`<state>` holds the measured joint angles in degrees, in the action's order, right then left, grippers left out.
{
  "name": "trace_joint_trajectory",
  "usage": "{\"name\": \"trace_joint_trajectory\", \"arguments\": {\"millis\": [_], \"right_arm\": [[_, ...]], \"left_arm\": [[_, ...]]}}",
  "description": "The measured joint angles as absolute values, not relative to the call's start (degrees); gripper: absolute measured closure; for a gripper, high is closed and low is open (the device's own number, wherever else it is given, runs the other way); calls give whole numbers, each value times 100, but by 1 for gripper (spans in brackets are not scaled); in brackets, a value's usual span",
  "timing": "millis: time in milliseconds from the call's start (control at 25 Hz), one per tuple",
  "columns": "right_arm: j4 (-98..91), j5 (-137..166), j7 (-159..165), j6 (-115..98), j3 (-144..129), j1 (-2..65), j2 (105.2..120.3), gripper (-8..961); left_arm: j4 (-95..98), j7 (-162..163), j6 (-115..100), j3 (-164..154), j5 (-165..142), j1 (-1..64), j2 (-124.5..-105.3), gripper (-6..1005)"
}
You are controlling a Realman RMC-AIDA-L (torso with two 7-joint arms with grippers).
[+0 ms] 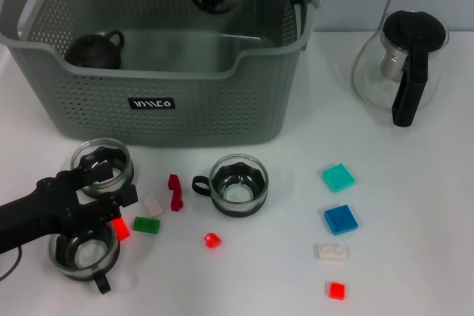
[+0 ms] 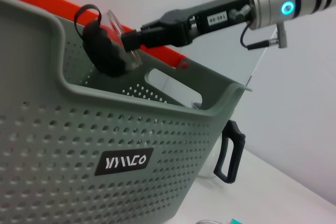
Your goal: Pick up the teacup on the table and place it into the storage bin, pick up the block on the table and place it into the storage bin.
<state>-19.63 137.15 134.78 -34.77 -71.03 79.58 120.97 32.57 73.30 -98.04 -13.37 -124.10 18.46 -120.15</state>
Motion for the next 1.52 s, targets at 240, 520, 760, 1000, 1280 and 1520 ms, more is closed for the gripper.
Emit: {"name": "trace_joint_trajectory", "arguments": {"millis": [240,520,760,1000,1280,1520], "right_arm": [[-1814,13181,13274,-3502,-7527,7799,12105,807],[-1753,13028,13296,-3632,-7714,7785,12102,791],[-1776,13070,13401,-3778,-7716,7787,12061,778],[-1798,13099,13417,-3813,-7716,7807,12056,764],[-1789,13198,13490,-3850,-7723,7837,12042,748],[-1874,13309,13687,-3890,-7710,7839,12029,735]], "left_arm": [[3226,7330,-9763,-1344,-12410,1846,-12015,185],[3208,7330,-9763,-1354,-12410,1854,-12015,185],[3207,7330,-9763,-1354,-12410,1856,-12015,186],[3208,7330,-9765,-1354,-12410,1855,-12015,186],[3213,7330,-9754,-1353,-12410,1854,-12015,186],[3209,7330,-9702,-1353,-12410,1850,-12015,186]]}}
